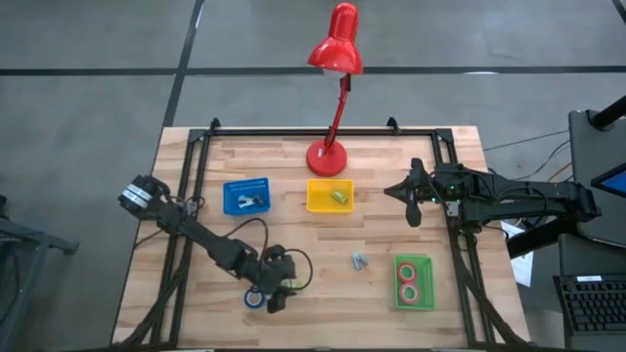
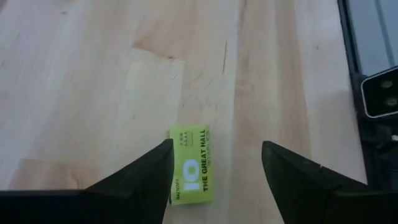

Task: Pick and place Stapler, Stapler remover, tape
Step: Put the bottom green stapler box into the yellow bin

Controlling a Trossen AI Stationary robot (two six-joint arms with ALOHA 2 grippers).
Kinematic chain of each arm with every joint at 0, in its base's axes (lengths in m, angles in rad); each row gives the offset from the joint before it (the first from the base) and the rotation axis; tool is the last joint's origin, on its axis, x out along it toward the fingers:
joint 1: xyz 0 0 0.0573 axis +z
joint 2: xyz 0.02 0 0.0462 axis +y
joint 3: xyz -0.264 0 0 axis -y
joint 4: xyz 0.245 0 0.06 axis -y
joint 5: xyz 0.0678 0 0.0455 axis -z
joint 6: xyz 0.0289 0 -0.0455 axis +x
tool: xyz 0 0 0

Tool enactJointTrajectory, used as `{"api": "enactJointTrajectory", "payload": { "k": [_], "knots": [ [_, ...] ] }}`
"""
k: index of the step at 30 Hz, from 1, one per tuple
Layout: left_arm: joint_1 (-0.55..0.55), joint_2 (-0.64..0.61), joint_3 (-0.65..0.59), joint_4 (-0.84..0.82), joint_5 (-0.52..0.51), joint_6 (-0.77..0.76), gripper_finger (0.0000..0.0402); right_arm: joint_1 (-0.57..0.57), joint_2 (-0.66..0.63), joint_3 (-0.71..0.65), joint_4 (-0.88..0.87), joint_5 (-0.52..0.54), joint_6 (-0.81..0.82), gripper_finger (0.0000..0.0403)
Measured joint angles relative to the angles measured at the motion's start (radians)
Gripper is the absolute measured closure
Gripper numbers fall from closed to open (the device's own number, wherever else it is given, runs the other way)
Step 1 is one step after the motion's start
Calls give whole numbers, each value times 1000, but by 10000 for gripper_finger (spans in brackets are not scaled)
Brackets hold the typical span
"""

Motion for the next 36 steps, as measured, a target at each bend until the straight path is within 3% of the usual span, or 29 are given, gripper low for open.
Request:
{"api": "enactJointTrajectory", "payload": {
  "k": [6,10,17,23,27,36],
  "knots": [
    [7,-132,15,-164,-18,32,158,0,0,0,0,0,-1,385],
    [10,-206,4,-250,-131,50,158,0,0,0,0,0,0,385],
    [92,-218,39,-144,-179,201,159,0,0,0,0,0,-2,385],
    [101,-204,48,-46,-130,409,159,0,0,0,-1,0,-1,385],
    [100,-202,48,-68,-25,324,159,0,0,0,-1,0,-2,385],
    [19,-83,39,-118,-27,188,156,0,0,0,-2,0,-1,385]
  ]
}}
